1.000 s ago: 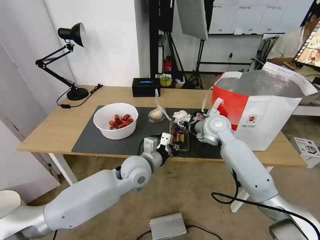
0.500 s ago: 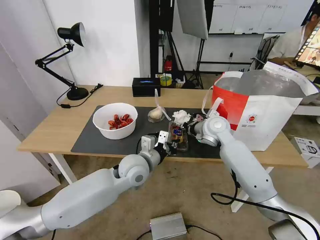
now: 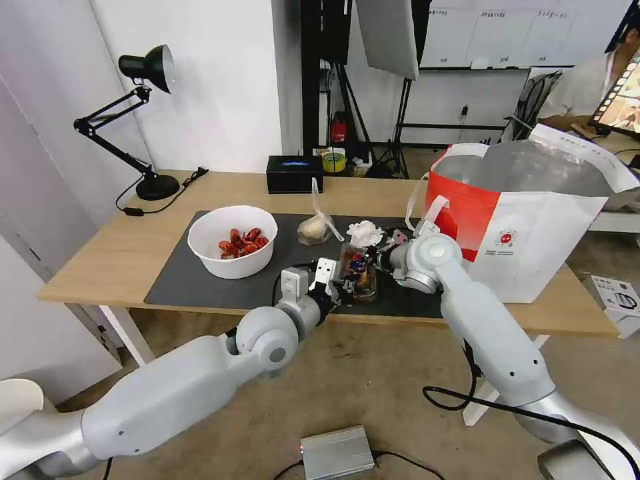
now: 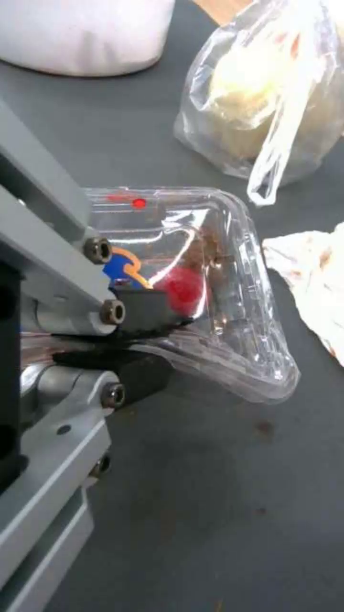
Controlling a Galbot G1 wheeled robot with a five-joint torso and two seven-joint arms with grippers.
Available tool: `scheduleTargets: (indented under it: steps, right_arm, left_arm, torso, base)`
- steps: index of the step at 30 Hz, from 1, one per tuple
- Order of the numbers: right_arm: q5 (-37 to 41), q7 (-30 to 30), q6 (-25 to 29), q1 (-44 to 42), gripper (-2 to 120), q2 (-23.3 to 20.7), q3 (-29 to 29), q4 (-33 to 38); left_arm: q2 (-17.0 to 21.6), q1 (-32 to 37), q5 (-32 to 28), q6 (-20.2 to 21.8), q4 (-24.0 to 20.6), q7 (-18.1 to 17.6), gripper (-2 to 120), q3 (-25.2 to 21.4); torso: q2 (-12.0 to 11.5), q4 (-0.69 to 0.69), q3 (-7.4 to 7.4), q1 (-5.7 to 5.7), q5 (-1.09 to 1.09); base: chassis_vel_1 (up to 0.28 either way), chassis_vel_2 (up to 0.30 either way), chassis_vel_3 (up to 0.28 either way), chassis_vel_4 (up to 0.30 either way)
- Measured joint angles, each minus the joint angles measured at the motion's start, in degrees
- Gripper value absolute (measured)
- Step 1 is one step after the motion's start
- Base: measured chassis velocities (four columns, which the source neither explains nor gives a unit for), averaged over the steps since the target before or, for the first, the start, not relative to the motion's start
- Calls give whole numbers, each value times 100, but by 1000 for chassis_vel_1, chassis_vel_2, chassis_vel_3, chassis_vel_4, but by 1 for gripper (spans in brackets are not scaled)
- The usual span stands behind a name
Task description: Pick up the trash from the table and place it into the takeout bag.
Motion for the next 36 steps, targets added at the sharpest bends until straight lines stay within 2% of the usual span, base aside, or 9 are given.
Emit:
scheduleTargets:
  steps: [14,16,19,21,25,26,30,32,36]
  right_arm:
    - [104,-29,-7,-1,1,-34,103,78]
    - [107,-29,-7,-1,1,-42,105,90]
    - [121,-36,-9,0,1,-66,131,125]
    - [122,-39,-10,0,1,-70,136,132]
    - [122,-45,-9,0,1,-73,158,172]
    - [122,-45,-9,0,1,-73,158,172]
    - [144,-43,-5,13,1,-66,219,223]
    - [170,-42,-3,21,1,-69,244,242]
    - [262,-23,13,38,1,-117,323,392]
  left_arm:
    - [130,204,5,-18,-161,0,0,-298]
    - [146,238,5,-17,-179,0,4,-321]
    - [235,388,5,-17,-260,-2,19,-502]
    - [256,410,-4,-17,-285,-4,21,-557]
    - [395,493,-69,-17,-421,-15,38,-753]
    - [395,493,-69,-17,-421,-15,38,-753]
    - [536,725,-88,-16,-590,-25,58,-977]
    - [560,816,-87,-16,-635,-30,61,-1064]
    - [631,1039,-76,-16,-755,-48,80,-1275]
  torso:
    - [-1,-1,2,0,0]
    - [-1,-1,2,0,0]
    - [-1,0,1,0,0]
    - [-1,0,1,0,-1]
    - [0,-1,0,0,0]
    - [0,-1,0,0,0]
    - [0,-1,0,-1,-1]
    - [0,0,0,-1,-1]
    - [1,-1,0,-1,-1]
  base:
    - [0,0,0,0]
    - [0,0,0,0]
    - [0,0,0,0]
    - [0,0,0,0]
    - [0,0,0,0]
    - [0,0,0,0]
    - [0,0,0,0]
    - [0,0,0,0]
    - [0,0,0,0]
